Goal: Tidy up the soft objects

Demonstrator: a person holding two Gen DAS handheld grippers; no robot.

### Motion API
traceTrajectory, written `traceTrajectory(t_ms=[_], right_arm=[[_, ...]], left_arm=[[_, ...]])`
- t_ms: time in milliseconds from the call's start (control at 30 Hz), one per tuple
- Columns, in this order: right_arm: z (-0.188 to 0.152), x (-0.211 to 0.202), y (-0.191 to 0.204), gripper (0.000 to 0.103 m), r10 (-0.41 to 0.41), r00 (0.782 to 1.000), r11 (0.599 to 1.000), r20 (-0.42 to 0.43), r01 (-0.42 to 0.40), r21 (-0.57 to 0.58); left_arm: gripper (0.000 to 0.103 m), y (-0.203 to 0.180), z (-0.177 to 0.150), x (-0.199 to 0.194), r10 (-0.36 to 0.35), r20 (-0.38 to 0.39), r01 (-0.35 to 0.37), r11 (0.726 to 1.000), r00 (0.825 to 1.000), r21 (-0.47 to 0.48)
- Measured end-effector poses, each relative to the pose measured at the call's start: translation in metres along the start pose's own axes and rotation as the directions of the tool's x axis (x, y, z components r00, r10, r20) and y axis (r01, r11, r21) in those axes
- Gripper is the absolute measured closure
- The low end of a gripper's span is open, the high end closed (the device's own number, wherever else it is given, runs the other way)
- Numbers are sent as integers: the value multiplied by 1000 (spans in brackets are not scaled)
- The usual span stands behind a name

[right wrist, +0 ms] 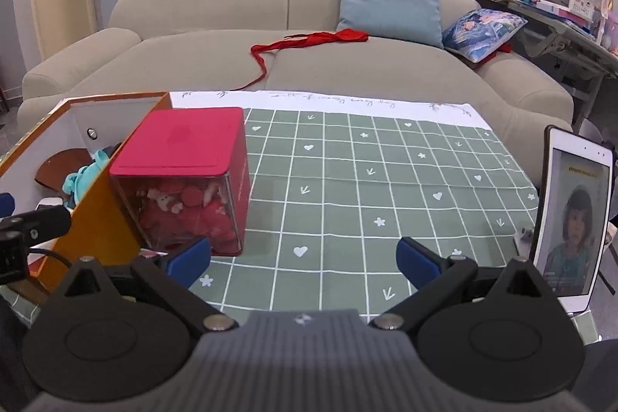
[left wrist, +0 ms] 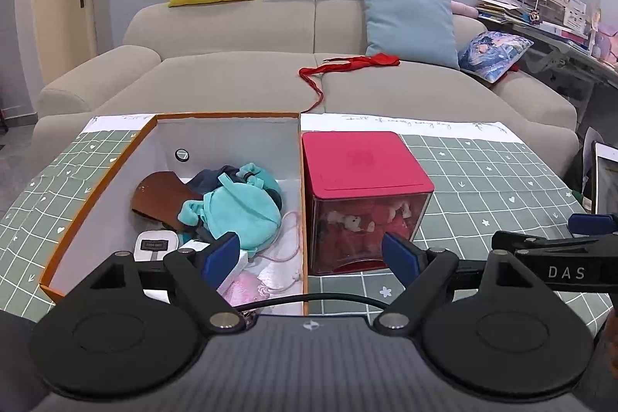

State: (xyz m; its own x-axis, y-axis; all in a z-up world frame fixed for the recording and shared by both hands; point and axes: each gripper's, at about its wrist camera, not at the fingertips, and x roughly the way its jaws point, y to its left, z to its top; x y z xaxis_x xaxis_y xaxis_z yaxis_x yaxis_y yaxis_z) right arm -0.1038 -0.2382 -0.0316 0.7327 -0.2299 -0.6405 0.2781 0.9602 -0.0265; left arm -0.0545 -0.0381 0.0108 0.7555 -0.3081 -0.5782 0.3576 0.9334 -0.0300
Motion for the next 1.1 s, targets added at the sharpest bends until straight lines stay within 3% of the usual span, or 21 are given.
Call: traceTrajectory(t_ms=[267, 667, 1100], right_arm=[[0, -3, 2, 3, -10, 1000, 1000, 12, 10, -8], [8, -1, 17, 3, 43, 999, 998, -16, -44, -46], [9, -4, 30, 3, 65, 998, 995, -12, -66, -69]], left_arm=[[5, -1, 0, -2, 2, 13, -2, 1000, 1000, 16], [5, 12, 4, 3, 22, -41, -25, 997, 999, -67], [5, 21, 3, 9, 61, -75, -68, 994, 995, -91]])
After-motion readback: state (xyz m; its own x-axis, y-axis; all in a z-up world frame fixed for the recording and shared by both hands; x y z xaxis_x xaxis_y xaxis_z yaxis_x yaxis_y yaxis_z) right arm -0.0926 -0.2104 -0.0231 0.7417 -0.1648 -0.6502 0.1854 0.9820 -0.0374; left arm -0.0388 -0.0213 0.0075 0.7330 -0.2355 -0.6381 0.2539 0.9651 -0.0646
